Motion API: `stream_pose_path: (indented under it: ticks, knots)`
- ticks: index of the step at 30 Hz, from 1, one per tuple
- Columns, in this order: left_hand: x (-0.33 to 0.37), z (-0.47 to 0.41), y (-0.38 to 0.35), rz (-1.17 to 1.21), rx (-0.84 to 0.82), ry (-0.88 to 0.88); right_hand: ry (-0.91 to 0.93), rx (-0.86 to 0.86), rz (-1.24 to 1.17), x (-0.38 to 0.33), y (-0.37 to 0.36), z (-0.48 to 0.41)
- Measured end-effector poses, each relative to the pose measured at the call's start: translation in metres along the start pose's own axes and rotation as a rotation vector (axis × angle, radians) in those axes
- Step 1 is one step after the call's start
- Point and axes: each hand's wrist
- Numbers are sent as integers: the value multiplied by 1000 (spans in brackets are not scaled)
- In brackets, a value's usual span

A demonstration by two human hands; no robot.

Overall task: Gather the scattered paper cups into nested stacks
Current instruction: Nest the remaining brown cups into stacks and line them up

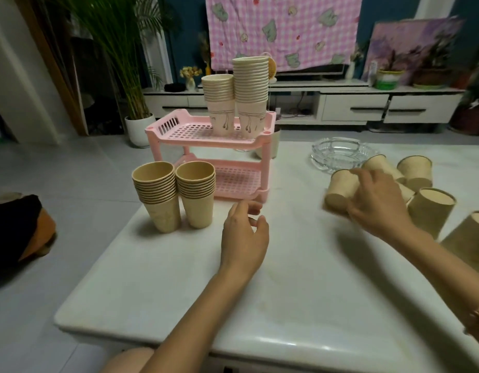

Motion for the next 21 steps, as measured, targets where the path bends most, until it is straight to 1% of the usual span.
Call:
stream_pose_path:
  ticks: [2, 4, 6, 8, 9, 11, 12, 13, 16, 19, 21]
  knots:
    - [7, 1, -9, -15, -23, -19, 5, -15, -11, 8, 1, -19]
    - [10, 3, -16, -39, -51, -35, -39, -13, -59, 14, -1, -39]
    - [10, 4, -19, -75, -81, -45, -47, -25, 44, 17, -9, -56]
    - [7, 5, -21, -105, -104, -44, -20, -97, 202, 18, -19, -70]
    - [6, 5, -22, -116, -113, -42, -31, -152, 232, 17, -23, -76]
    - [5, 5, -23, -131, -130, -39, -77, -229, 227, 15, -30, -84]
    - [6, 4, -24, -131, -137, -39, -95, -238, 189, 13, -31, -86]
    - [6, 3, -26, -128, -143, -39, -108, -236, 96, 10, -33, -87]
    - [7, 0, -29, -96, -157, -20, -119, -183, -304, -6, -27, -84]
    - [5, -1, -33, -13, -159, -15, -24, -108, -584, -34, -13, -62]
    - [7, 0, -36, 58, -195, 7, 55, -146, -805, -54, -3, -27]
Point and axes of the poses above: each hand's wrist, its own z-axis away from the middle knuckle, its own y-axis out of the back of the hand, x = y × z, and after that the axes turned 3 degrees about -y, right-handed
